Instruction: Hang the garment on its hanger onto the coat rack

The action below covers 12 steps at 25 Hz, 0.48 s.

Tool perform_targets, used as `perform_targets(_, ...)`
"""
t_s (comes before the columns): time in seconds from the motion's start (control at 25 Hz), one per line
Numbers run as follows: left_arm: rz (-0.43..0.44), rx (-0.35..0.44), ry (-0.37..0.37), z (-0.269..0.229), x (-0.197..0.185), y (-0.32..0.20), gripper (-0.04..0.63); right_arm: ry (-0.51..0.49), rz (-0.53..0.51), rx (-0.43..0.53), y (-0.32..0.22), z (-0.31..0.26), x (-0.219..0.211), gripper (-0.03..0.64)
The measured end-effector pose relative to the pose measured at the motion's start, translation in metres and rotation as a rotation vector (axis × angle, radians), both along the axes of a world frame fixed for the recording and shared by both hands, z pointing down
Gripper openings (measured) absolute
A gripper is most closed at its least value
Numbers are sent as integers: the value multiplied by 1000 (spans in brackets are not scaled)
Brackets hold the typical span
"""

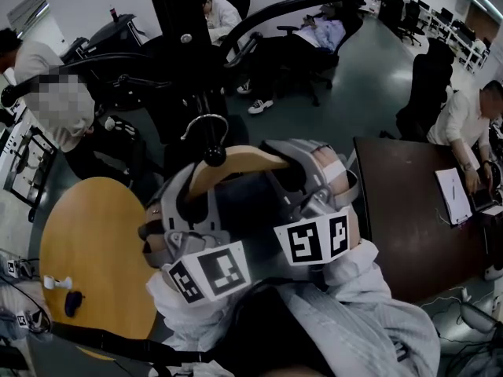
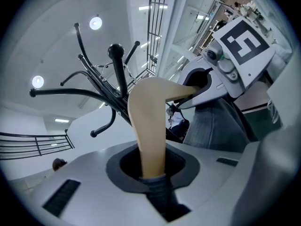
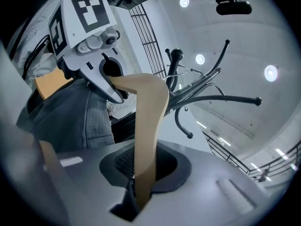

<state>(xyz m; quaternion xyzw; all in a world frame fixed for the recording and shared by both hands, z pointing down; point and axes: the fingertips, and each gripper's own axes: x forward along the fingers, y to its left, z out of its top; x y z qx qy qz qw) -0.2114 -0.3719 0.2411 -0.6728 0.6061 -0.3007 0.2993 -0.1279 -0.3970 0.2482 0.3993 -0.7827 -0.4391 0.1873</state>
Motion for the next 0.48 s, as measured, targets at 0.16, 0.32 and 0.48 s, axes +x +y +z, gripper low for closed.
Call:
perform_targets(0.16,-5,-24,12,10,-8,-20,55,10,-1,-22,-20,9,-8,41)
perform_targets(0.32,-7,-57,15,24,-14,-35,55,22,1,-50,-35,22,-14,41)
perform_targets(0.48,-12,-89,6,37,-17,-44,55,34,-2,-76,-44,35,-17,41)
